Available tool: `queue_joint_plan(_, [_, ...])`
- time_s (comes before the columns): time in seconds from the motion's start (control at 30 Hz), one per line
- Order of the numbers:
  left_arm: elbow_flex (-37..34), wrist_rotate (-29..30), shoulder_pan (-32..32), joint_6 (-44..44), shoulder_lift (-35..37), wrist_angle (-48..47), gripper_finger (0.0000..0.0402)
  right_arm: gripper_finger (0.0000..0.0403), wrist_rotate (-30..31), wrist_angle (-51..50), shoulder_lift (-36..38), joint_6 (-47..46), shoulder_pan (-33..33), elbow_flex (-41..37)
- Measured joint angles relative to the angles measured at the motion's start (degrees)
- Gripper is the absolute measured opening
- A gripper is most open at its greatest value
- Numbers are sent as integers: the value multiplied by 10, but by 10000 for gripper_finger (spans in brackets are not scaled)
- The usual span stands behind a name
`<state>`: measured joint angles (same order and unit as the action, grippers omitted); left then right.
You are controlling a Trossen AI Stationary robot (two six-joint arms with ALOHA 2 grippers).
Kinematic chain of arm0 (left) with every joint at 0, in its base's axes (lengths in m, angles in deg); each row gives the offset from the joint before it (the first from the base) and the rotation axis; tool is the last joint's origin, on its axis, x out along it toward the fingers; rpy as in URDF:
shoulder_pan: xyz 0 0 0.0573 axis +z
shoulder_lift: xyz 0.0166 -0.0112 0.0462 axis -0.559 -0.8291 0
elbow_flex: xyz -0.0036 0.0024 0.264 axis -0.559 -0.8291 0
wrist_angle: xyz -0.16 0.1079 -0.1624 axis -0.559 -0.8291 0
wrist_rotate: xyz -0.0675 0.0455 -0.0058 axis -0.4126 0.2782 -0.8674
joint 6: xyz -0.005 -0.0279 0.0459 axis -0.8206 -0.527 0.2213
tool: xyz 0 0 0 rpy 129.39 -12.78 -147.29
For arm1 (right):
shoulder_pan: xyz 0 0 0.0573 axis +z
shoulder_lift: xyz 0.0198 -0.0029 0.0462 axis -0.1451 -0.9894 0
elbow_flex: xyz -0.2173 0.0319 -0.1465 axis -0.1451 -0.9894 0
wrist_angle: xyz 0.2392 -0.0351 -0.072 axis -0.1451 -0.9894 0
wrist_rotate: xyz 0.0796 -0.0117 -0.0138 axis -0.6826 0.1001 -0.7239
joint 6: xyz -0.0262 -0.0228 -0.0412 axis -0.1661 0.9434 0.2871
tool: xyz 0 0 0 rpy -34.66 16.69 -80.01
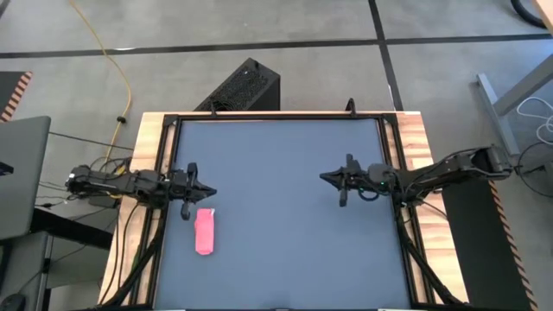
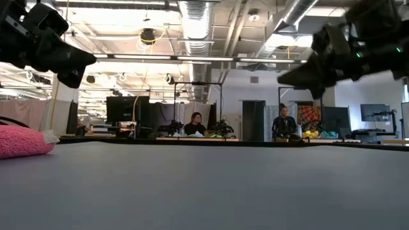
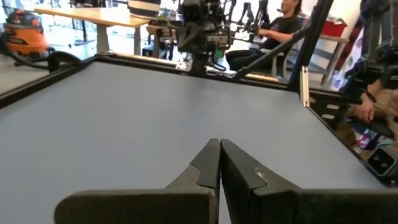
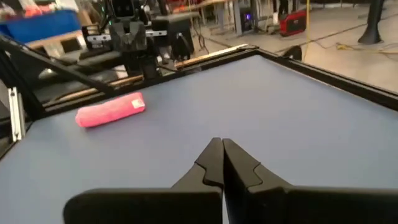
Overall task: Roll towel into tight, uniform cylinder
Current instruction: Return to Home Position
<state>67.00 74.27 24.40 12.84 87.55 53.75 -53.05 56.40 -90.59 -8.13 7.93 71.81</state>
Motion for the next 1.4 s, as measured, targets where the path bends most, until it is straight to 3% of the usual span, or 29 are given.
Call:
queue_joint_plan(0.17, [0,21,0,8,-13,1,0,17,1,130,-3,-2,-5,-73])
queue_joint_plan(0.37, [0,35,0,-36,-23,3,0,18,-16,143,-12,35,-2,-73])
queue_joint_plan(0.5, [0,35,0,3,-23,3,0,26,-9,141,-13,81,-5,-73])
queue_joint_plan(0.83, [0,50,0,11,-23,3,0,38,11,100,-12,73,-5,-73])
queue_joint_plan(1.4, [0,63,0,25,-23,4,0,38,12,-62,-12,73,-5,-73])
